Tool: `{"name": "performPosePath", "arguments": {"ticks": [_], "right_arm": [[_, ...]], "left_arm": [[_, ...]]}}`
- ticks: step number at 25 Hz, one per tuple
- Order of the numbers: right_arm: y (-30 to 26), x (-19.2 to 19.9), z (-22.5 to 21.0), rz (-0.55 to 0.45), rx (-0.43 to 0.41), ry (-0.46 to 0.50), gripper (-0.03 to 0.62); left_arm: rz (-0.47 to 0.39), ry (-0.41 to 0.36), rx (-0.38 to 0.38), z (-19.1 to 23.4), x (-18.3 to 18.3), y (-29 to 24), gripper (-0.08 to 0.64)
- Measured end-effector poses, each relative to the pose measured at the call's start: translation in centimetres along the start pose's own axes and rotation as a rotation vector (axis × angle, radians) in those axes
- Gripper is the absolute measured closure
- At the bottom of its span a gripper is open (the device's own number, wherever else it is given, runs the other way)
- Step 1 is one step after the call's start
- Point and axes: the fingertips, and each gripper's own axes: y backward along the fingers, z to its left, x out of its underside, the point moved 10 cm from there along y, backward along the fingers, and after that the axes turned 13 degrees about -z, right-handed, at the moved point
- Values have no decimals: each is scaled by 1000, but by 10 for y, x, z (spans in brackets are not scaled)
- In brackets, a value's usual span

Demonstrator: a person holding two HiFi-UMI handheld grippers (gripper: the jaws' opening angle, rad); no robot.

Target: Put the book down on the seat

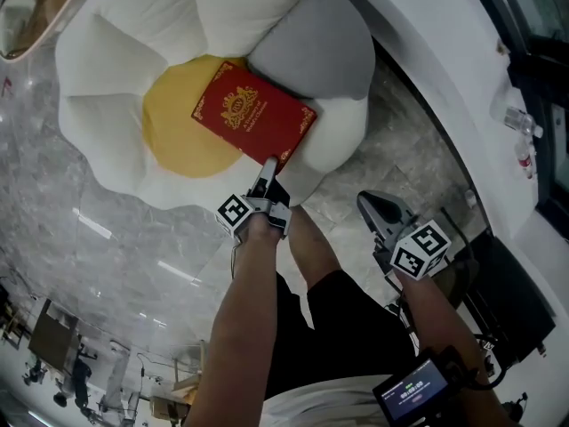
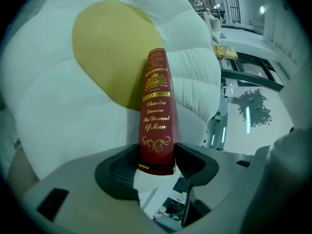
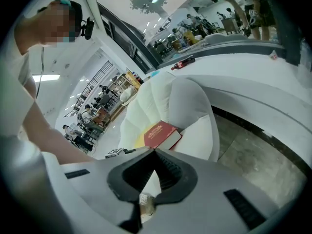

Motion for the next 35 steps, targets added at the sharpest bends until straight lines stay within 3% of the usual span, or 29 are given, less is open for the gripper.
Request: {"name": "performPosePath", "arguments": {"ticks": [4, 8, 15, 22, 29, 35], "right_arm": [[4, 5, -3, -2, 2, -12, 578], [6, 7, -5, -3, 0, -18, 578], [14, 4, -11, -10, 10, -21, 578], [14, 2, -18, -24, 9, -35, 578], [-1, 6, -18, -8, -24, -20, 578], [-16, -2, -13, -10, -33, 9, 578]], "left_arm": [[47, -7, -78, 4, -2, -6, 313], [135, -113, -175, 8, -6, -7, 313], [178, -189, -170, -1, -6, -8, 311], [243, -380, -241, -18, -21, -6, 313], [281, -488, -232, -37, -27, 7, 313], [368, -634, -211, -62, -28, 27, 343]]}}
